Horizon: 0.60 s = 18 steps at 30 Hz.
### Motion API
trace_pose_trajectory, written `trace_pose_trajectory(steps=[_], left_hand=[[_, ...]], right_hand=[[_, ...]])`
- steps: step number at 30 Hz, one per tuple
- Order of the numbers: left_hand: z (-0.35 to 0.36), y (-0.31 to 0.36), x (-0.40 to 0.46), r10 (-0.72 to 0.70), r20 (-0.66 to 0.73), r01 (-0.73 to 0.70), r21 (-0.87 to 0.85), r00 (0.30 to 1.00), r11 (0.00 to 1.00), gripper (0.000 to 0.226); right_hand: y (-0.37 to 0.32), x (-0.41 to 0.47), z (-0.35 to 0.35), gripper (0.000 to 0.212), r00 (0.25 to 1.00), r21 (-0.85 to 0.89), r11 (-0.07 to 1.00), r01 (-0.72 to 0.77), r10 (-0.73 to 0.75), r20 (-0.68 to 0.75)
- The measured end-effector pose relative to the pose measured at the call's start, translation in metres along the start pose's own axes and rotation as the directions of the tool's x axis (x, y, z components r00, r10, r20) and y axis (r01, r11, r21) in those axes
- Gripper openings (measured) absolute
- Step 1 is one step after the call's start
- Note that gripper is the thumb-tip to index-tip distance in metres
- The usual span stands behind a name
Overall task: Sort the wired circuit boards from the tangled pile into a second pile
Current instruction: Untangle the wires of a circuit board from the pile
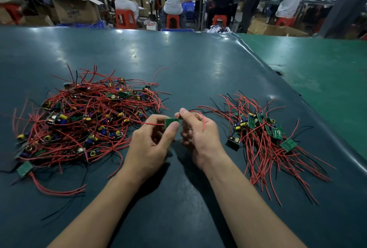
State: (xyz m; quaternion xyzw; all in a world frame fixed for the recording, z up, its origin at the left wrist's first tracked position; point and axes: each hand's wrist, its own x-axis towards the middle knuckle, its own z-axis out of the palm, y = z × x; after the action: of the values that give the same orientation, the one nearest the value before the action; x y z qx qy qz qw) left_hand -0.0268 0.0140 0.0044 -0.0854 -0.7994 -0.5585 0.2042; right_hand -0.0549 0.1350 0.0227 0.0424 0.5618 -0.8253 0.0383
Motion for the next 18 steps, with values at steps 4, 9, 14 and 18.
trace_pose_trajectory(steps=[4, 9, 14, 18], left_hand=[[0.002, 0.002, 0.001, -0.041, -0.046, 0.038, -0.057, 0.998, 0.998, 0.009], [0.004, 0.006, 0.000, 0.003, -0.050, -0.005, -0.056, 0.999, 0.998, 0.020], [0.004, 0.007, 0.000, 0.007, -0.080, -0.013, -0.076, 0.997, 0.997, 0.022], [0.004, 0.008, -0.001, 0.006, -0.085, -0.013, -0.091, 0.996, 0.996, 0.022]], right_hand=[[0.000, -0.002, -0.001, 0.021, 0.996, -0.039, 0.995, 0.089, -0.089, 0.001], [-0.009, 0.004, -0.007, 0.034, 0.994, 0.073, 0.996, 0.049, -0.042, -0.104], [-0.010, 0.005, -0.007, 0.033, 0.994, 0.146, 0.989, 0.005, 0.011, -0.105], [-0.012, 0.008, -0.010, 0.026, 0.988, 0.275, 0.961, -0.033, 0.073, -0.136]])
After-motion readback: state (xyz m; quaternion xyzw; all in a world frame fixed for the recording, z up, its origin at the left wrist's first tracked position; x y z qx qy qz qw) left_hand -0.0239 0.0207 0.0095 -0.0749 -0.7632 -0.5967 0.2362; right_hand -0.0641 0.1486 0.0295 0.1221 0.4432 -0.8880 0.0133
